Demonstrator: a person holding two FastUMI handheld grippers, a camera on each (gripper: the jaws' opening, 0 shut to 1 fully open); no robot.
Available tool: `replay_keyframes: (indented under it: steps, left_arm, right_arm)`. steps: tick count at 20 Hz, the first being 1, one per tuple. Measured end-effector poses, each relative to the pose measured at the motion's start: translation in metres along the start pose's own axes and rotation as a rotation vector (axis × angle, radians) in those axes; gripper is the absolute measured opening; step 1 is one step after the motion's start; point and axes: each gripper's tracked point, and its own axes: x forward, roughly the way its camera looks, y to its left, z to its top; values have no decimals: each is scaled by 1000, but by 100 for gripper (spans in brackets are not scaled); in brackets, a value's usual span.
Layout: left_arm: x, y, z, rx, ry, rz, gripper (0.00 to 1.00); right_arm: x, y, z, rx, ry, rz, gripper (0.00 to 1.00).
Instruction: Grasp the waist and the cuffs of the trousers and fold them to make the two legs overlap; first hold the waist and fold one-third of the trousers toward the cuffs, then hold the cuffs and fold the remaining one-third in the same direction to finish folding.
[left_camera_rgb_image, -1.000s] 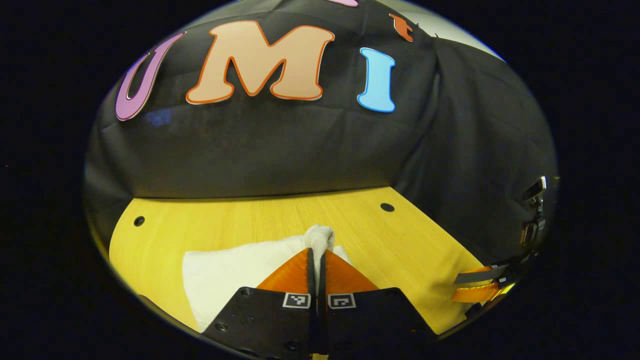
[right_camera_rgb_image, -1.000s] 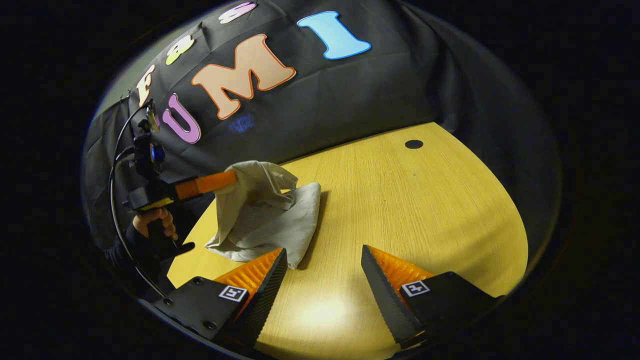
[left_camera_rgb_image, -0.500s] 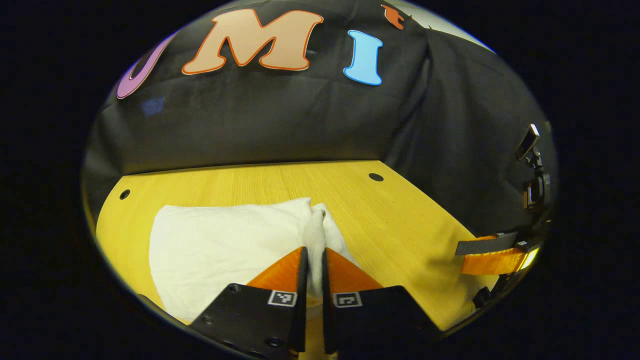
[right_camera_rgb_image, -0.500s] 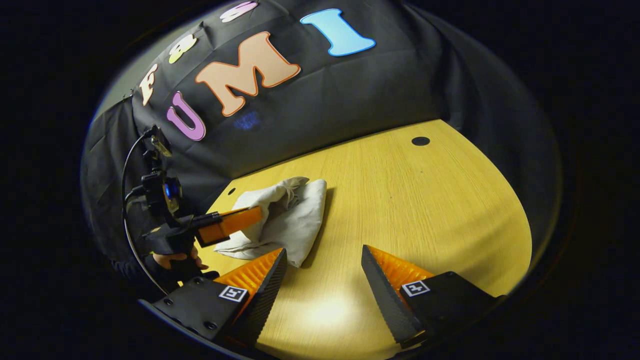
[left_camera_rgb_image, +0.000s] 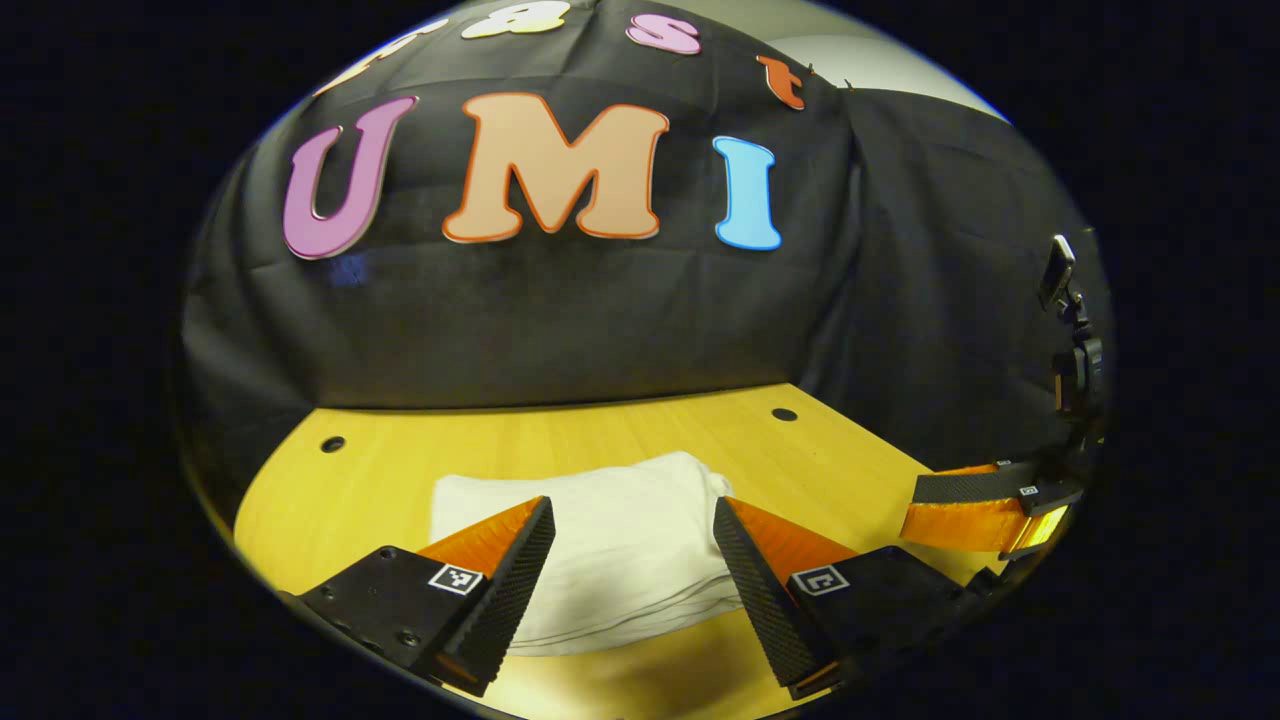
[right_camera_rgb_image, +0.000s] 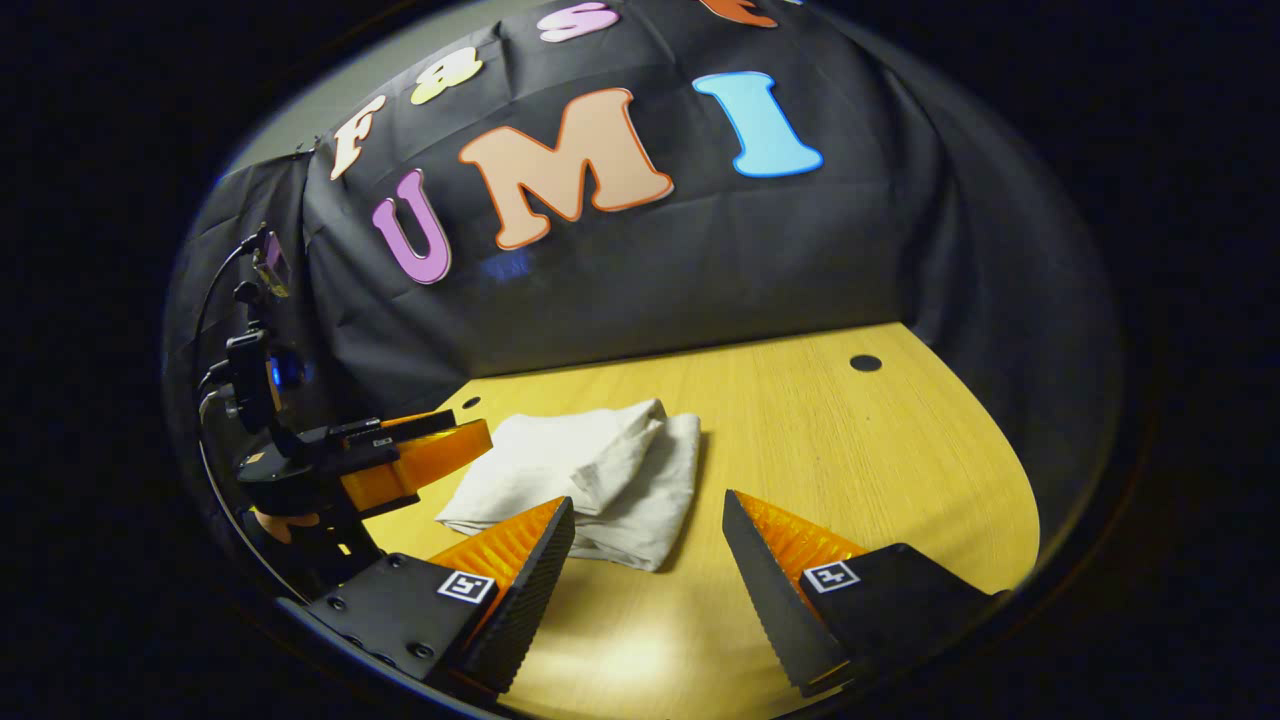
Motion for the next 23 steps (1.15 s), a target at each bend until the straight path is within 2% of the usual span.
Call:
replay_keyframes:
  steps: [5,10,13,15,16,17,23]
  left_arm:
    - [-75,84,25,29,-97,134,95]
    - [-136,154,37,54,-162,250,95]
    - [-160,173,45,55,-193,280,95]
    - [-173,184,53,58,-215,315,95]
    - [-177,185,58,58,-232,326,95]
    - [-180,186,63,56,-242,343,95]
    - [-181,175,78,27,-272,376,95]
  right_arm:
    - [-11,72,32,-74,-143,-17,96]
    - [-35,103,85,-114,-355,-188,96]
    - [-47,119,96,-116,-409,-207,96]
    - [-48,120,96,-135,-402,-200,95]
    - [-48,120,96,-142,-395,-194,92]
    - [-49,120,97,-153,-392,-189,96]
    - [-62,105,112,-181,-428,-179,96]
